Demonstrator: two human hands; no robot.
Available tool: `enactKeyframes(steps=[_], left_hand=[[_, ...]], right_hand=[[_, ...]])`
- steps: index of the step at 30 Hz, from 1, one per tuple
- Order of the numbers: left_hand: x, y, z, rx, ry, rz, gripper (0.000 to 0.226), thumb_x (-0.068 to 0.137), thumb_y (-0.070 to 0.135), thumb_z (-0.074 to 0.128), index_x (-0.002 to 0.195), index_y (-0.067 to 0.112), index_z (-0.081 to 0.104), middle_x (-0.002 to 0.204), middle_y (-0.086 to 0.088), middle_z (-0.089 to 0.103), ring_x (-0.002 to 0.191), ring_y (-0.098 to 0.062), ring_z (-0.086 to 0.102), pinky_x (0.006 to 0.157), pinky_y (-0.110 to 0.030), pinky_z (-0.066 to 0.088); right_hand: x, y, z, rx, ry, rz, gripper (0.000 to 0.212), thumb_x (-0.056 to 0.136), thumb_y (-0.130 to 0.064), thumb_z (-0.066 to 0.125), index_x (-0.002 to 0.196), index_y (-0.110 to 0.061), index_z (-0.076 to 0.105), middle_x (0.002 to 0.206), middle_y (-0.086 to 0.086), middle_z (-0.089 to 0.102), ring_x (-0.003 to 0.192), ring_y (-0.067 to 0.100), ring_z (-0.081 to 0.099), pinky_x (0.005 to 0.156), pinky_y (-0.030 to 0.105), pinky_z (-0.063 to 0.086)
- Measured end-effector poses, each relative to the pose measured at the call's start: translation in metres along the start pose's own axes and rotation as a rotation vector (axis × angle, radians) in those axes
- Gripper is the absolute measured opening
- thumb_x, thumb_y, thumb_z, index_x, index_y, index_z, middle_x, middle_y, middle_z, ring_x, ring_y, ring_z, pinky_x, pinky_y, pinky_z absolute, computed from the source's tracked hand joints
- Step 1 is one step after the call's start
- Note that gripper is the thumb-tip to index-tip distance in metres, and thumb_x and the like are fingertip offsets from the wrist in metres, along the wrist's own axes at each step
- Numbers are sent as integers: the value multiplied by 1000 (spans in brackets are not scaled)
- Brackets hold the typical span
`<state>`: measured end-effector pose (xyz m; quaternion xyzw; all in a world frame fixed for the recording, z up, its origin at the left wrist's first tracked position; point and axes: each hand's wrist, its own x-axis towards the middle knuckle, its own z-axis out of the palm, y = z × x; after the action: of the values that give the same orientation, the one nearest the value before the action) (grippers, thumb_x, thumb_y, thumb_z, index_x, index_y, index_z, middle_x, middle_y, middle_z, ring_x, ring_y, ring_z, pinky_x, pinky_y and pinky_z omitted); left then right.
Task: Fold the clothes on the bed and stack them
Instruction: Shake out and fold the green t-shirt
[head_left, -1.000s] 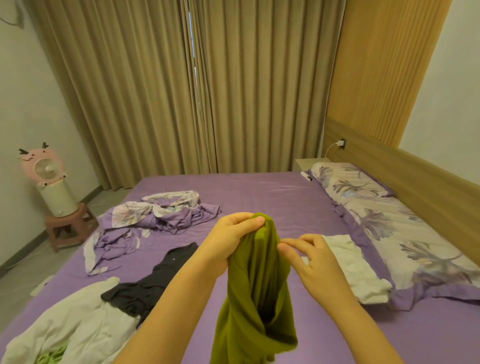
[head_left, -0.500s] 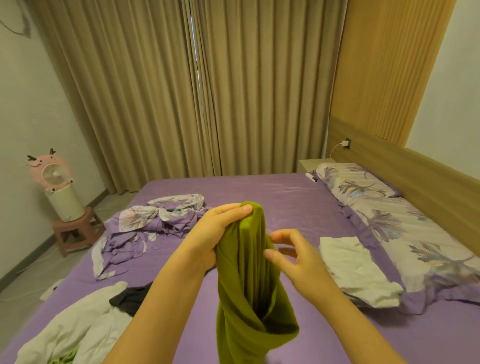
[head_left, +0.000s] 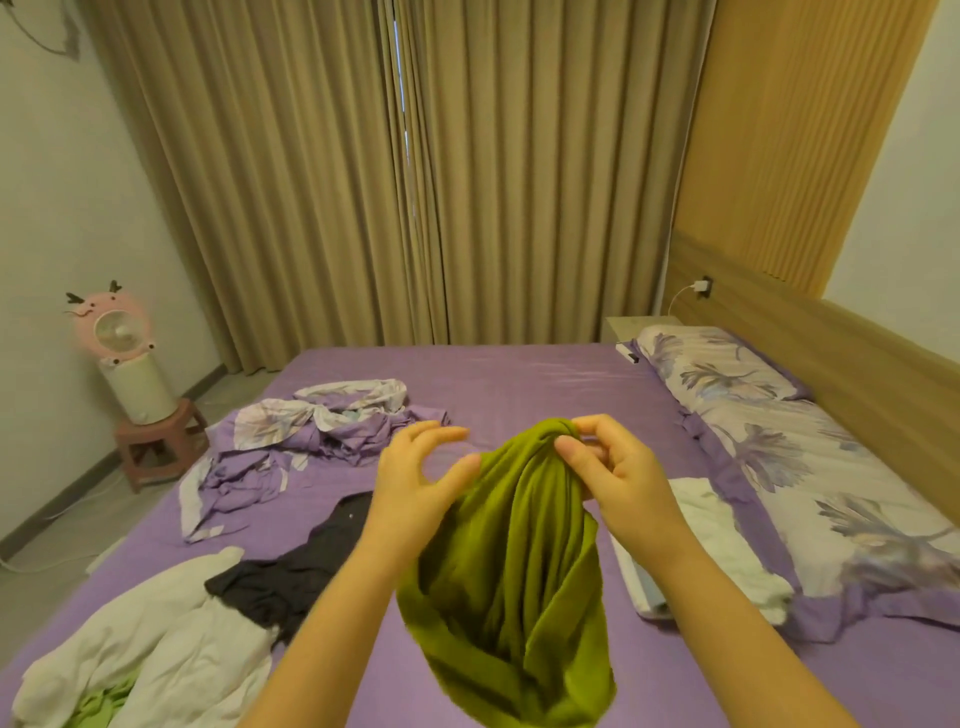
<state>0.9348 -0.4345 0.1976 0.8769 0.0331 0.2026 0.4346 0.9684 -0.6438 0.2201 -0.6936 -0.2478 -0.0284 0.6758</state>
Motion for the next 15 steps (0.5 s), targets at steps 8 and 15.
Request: enactKeyframes(steps=[8, 15], left_hand=[[-28, 37, 87, -400, -164, -143, 21, 69, 31, 76, 77, 14, 65, 78, -6, 71, 69, -11, 63, 66, -31, 50], [0, 63, 104, -668, -49, -294, 7, 91, 8, 59, 86, 4, 61, 80, -15, 63, 73, -21, 58, 61, -33, 48]], right_hand=[[17, 20, -34, 100, 210, 150, 6, 88, -14, 63, 86, -9, 60, 60, 1, 67, 57, 13, 62, 56, 31, 48], [-24, 57, -67, -24, -34, 239, 48, 84, -13, 69, 123, -33, 51, 119, -17, 59, 105, 0, 61, 87, 24, 52]])
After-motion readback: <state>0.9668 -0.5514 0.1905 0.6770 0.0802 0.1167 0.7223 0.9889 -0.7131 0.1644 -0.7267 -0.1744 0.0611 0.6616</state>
